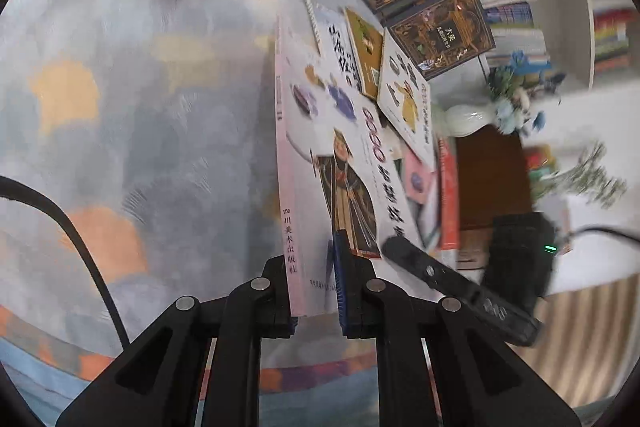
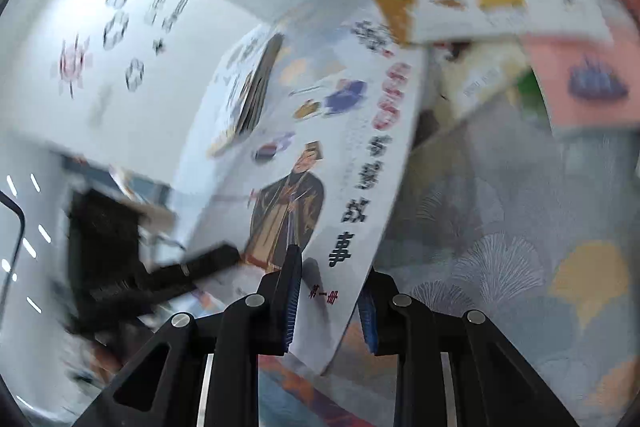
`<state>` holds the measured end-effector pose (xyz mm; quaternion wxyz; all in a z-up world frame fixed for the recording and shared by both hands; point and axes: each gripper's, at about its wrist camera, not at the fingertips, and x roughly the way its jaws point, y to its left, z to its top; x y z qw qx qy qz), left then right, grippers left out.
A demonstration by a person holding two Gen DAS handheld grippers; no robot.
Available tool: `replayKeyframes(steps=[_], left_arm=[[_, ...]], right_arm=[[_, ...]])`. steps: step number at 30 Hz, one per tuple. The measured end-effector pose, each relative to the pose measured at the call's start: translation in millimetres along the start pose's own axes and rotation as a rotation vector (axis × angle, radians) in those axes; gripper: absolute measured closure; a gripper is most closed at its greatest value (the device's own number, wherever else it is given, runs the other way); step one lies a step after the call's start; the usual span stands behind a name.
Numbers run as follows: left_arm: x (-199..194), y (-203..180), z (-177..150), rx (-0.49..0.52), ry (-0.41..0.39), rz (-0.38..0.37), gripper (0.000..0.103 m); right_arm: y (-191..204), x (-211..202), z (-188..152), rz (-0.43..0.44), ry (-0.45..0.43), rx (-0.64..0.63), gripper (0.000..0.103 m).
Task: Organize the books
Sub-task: 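Carry the white booklet with both tools toward the mermaid booklet stack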
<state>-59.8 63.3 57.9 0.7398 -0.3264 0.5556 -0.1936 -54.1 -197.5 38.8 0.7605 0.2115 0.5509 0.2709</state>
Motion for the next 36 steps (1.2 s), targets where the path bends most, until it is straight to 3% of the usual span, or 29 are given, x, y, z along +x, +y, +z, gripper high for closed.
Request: replayKeyframes(steps=[3,7,11,17,26,36], left_arm=[[-10,-21,-4,0.170,-0.054,0.150,0.092],[-24,-32,-4,0.260,-0.063,0.159,0.091],[-44,-30,0,0.271,-0.075,0.124,0.091],[-78,-16,27,0.254,-0.164,0.120,0.091],[-112,49,109,0.207,-0.258,0.153,0.091],[-96,118,194,0.180,-0.210,0.154,0.090]], right_arm=[[30,-1,-12,-0.052,0.010,-0.138,0.077],[57,-4,-15,-0.111,-0.004,-0.246,0.077],[82,-12,-15,-0.130,-0.019,-0.322,0.077],[125,1,12,-0.122,-0.042,-0.400,0.076],[197,87,88,-0.110,-0.050,-0.487,0.075],[211,180,159,-0.120,0.000,-0.391,0.075]])
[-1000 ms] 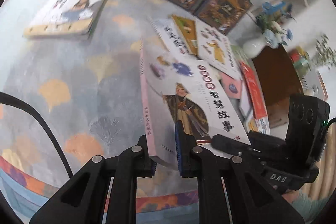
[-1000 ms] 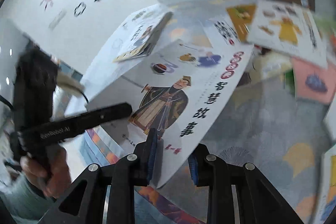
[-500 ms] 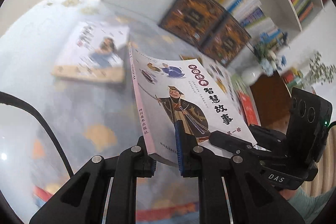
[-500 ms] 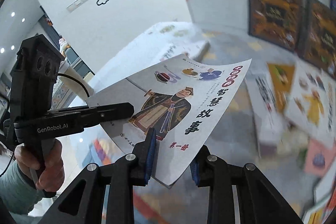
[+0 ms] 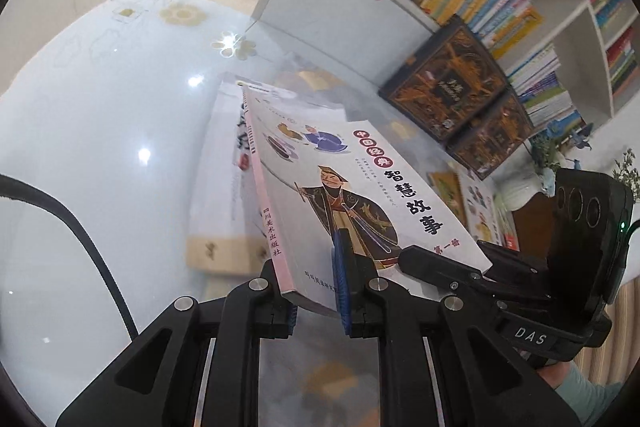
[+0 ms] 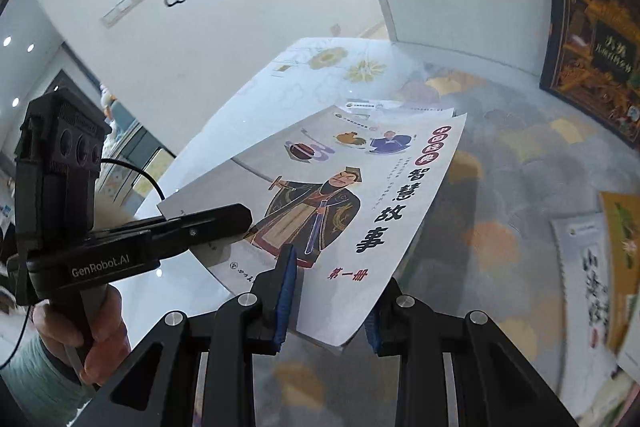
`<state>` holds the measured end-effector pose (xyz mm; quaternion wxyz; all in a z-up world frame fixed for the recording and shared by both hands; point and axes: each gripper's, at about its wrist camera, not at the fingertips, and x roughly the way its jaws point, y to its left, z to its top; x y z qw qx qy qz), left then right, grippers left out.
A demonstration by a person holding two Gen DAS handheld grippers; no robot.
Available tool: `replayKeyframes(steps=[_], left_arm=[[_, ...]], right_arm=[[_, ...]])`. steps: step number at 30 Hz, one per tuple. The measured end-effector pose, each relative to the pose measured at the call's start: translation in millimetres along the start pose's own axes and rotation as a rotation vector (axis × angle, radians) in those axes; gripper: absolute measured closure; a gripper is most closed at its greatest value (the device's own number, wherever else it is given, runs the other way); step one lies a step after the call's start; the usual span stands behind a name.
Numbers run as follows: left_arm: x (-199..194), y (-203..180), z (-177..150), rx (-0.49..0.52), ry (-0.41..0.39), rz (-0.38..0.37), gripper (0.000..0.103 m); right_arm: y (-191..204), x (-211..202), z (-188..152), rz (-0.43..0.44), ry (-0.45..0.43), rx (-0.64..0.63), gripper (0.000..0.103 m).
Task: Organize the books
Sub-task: 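Carry the white booklet with both tools toward the mermaid booklet stack, then lay the white booklet on the stack and open both tools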
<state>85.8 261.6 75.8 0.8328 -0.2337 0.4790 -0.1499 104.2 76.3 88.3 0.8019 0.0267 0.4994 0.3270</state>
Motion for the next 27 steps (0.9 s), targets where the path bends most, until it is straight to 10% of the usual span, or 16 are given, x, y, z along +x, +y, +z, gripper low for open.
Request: replayKeyframes(steps=[16,27], left_arm=[[43,75,5,-0.146,0.148,-0.038,0.085],[18,87,-7,-0.165,0.104,-0.005,0.085]], right_arm=[[-39,69,11,0.023,0.115,0.224,0.074],[-45,65,1,0.041,0.148,0.318,0.070]])
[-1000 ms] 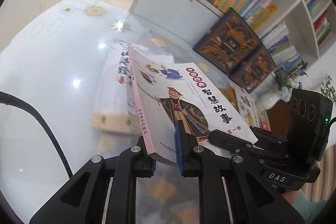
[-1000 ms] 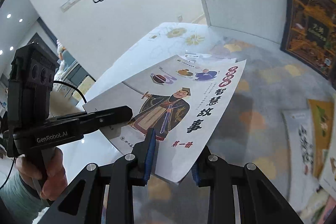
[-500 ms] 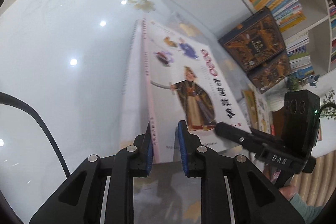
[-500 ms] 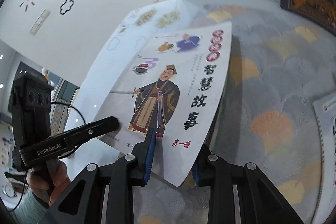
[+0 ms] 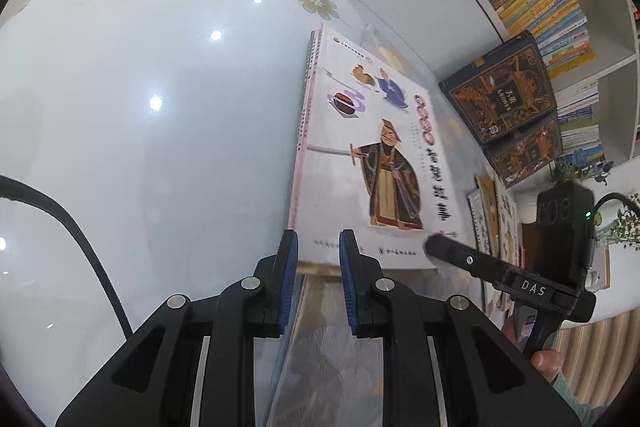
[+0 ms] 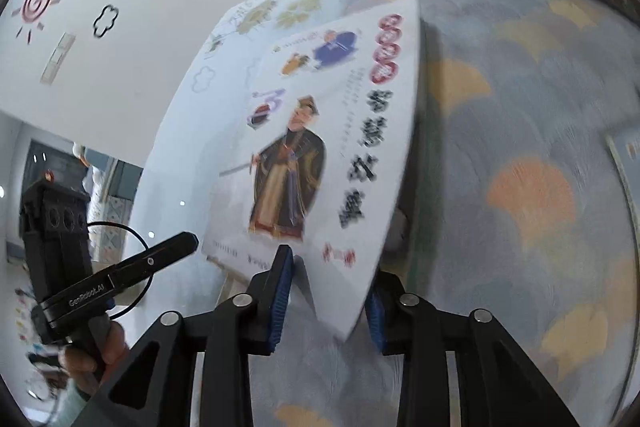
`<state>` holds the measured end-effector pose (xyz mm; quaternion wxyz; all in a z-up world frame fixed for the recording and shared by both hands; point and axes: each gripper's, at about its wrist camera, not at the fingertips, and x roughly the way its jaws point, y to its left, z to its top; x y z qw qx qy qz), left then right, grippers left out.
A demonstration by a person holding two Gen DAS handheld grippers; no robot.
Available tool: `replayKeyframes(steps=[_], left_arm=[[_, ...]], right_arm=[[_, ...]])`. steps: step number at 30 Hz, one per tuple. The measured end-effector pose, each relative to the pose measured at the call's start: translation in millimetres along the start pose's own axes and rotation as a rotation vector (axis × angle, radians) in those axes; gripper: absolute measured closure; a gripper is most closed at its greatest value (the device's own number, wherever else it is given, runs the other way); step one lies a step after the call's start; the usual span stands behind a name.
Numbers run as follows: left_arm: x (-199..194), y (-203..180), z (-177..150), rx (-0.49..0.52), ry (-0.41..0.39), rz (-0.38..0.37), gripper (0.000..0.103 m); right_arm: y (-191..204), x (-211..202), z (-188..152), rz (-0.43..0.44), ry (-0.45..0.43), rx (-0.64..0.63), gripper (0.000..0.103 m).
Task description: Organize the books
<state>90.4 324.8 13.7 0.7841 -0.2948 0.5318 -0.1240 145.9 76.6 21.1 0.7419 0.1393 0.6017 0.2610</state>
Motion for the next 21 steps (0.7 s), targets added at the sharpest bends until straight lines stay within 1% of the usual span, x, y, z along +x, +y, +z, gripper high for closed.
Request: replayKeyframes(steps=[3,5,7,8,9,10,11,12,13,14,15,16,18,19,21], left_arm=[[-11,-4,-3,0.001,-0.025,0.009,0.085],[-19,-14,-7,0.022,-0.040,0.017,0.085],[-27,-37,-15,0.080,-0.044,0.030,0.082],[-30,-48,-19,0.102,-0.048,0.032,0.079],[-32,-65,-26,0.127,-0.047,0.026,0.075],[-33,-75,-30,0.139,-0.043,0.021,0.075],[-31,-93,-37,0.158,-0.032,0.016,0.072],[-28,-111,-44,0.175,-0.021,0.013,0.064],[-23,-125,-50,0.189,-0.015,0.011,0.058],[-19,-138,-56,0.201,-0.012,0.007,0.045],[-12,-153,-62,0.217,-0.011,-0.005,0.041],[-2,-175,-69,0.241,-0.002,-0.032,0.041],[17,-202,-76,0.256,0.021,-0.055,0.041],[33,-224,-81,0.269,0.034,-0.070,0.041],[56,-258,-87,0.299,0.052,-0.111,0.041]], right_arm=[[-20,-20,-27,0.035,-0.008,0.064,0.070],[-35,-36,-48,0.058,-0.017,0.100,0.070],[-49,-51,-66,0.069,-0.034,0.121,0.070],[-58,-61,-76,0.076,-0.044,0.130,0.070],[-64,-67,-82,0.080,-0.050,0.136,0.070],[-73,-76,-91,0.086,-0.058,0.145,0.070],[-82,-86,-98,0.089,-0.066,0.152,0.070],[-90,-95,-104,0.090,-0.075,0.158,0.070],[-99,-108,-112,0.087,-0.088,0.164,0.070],[-105,-118,-117,0.084,-0.100,0.168,0.070],[-115,-134,-122,0.081,-0.121,0.174,0.070],[-128,-154,-130,0.078,-0.154,0.184,0.069],[-148,-181,-138,0.062,-0.201,0.204,0.056],[-158,-193,-143,0.046,-0.228,0.213,0.044],[-185,-224,-154,0.011,-0.296,0.230,0.042]])
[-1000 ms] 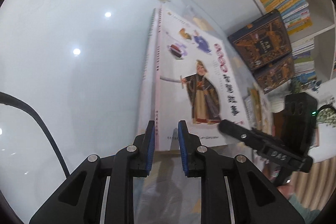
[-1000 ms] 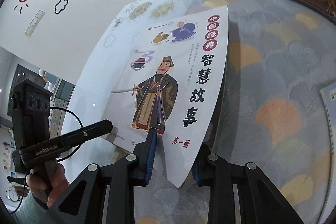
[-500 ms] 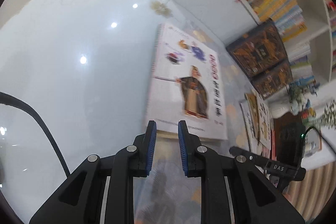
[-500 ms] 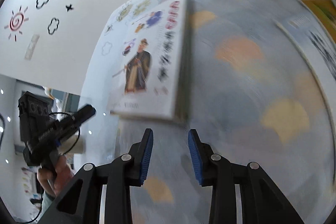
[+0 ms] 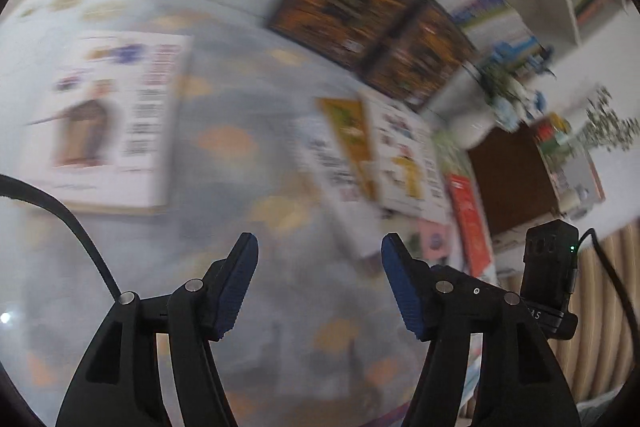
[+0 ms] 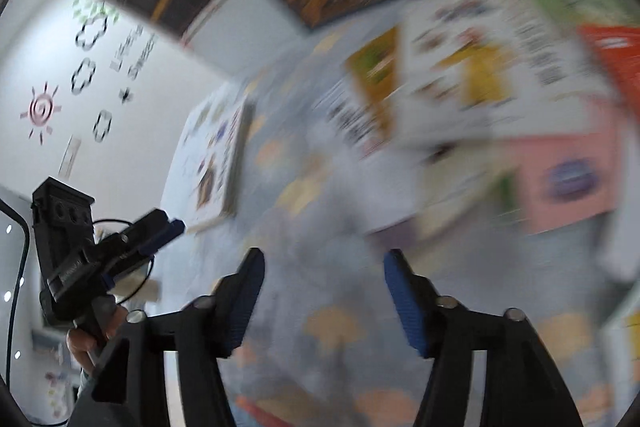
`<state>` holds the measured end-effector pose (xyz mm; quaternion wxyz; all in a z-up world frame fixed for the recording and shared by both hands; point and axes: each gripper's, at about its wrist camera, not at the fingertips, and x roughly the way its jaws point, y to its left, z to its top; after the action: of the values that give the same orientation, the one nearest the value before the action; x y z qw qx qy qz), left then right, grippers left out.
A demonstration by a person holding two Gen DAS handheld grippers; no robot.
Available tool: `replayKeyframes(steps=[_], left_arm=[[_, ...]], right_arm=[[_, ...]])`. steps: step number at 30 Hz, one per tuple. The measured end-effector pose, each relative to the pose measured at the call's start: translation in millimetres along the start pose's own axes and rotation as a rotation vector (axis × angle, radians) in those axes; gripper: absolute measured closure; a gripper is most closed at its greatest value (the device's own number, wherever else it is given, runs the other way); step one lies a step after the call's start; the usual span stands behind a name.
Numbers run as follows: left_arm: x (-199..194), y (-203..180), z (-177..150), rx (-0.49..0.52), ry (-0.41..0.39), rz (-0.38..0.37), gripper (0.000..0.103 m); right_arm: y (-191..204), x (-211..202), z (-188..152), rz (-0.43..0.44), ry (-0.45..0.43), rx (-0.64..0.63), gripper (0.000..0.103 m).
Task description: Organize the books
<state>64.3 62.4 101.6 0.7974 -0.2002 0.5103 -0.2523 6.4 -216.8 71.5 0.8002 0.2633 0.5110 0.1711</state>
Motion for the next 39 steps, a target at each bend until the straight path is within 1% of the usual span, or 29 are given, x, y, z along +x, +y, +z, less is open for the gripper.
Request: replayKeyframes(steps=[4,5,7,9,11,12,13,14,16,17,18,22,24,26,29,31,33,35,37,39], left_arm=[[48,-53,10,0.055,0.045,-0.050,0.041],[58,-63,12,0.065,0.055,-0.051,0.041],[78,-83,18,0.085,0.069,-0.028,0.041],[95,-95,29,0.101,0.081,0.003,0.041],[109,-101,38,0.109,0.078,0.017,0.041],[116,-102,44,0.110,0.076,0.025,0.041],[124,-102,50,0.112,0.075,0.030,0.041],[132,-102,55,0.114,0.075,0.037,0.043],[153,-99,69,0.114,0.072,0.076,0.043],[161,-97,73,0.110,0.076,0.082,0.044],[169,-95,78,0.103,0.083,0.082,0.046],[191,-90,88,0.098,0.105,0.075,0.046],[201,-91,86,0.107,0.130,0.056,0.046],[212,-92,81,0.114,0.165,0.045,0.047],[212,-97,75,0.154,0.158,0.053,0.046],[207,-98,71,0.158,0.159,0.058,0.046],[201,-96,65,0.146,0.160,0.057,0.046],[187,-91,52,0.116,0.159,0.048,0.046],[171,-86,36,0.100,0.160,0.040,0.046],[151,-81,13,0.075,0.167,0.043,0.046]], right_arm=[[-47,-38,16,-0.065,-0.063,0.045,0.042],[-54,-43,20,-0.080,-0.077,0.049,0.042],[-68,-56,33,-0.126,-0.111,0.052,0.042],[-82,-57,47,-0.169,-0.124,0.052,0.042],[-97,-55,63,-0.198,-0.133,0.057,0.043],[-98,-52,67,-0.201,-0.136,0.056,0.048],[-101,-47,74,-0.206,-0.134,0.052,0.056],[-98,-39,81,-0.212,-0.130,0.049,0.058],[-102,-27,92,-0.243,-0.130,0.034,0.058],[-104,-20,97,-0.265,-0.124,0.030,0.059],[-110,-17,101,-0.273,-0.120,0.032,0.059],[-122,-2,114,-0.317,-0.122,0.049,0.059],[-125,3,118,-0.349,-0.126,0.047,0.059],[-129,8,120,-0.345,-0.116,0.058,0.059],[-131,21,119,-0.303,-0.072,0.072,0.058],[-122,22,115,-0.341,-0.075,0.031,0.058],[-119,22,109,-0.349,-0.062,0.021,0.058],[-117,20,100,-0.335,-0.038,0.025,0.058],[-109,15,82,-0.318,-0.013,0.006,0.058],[-102,11,62,-0.304,0.019,-0.024,0.058]])
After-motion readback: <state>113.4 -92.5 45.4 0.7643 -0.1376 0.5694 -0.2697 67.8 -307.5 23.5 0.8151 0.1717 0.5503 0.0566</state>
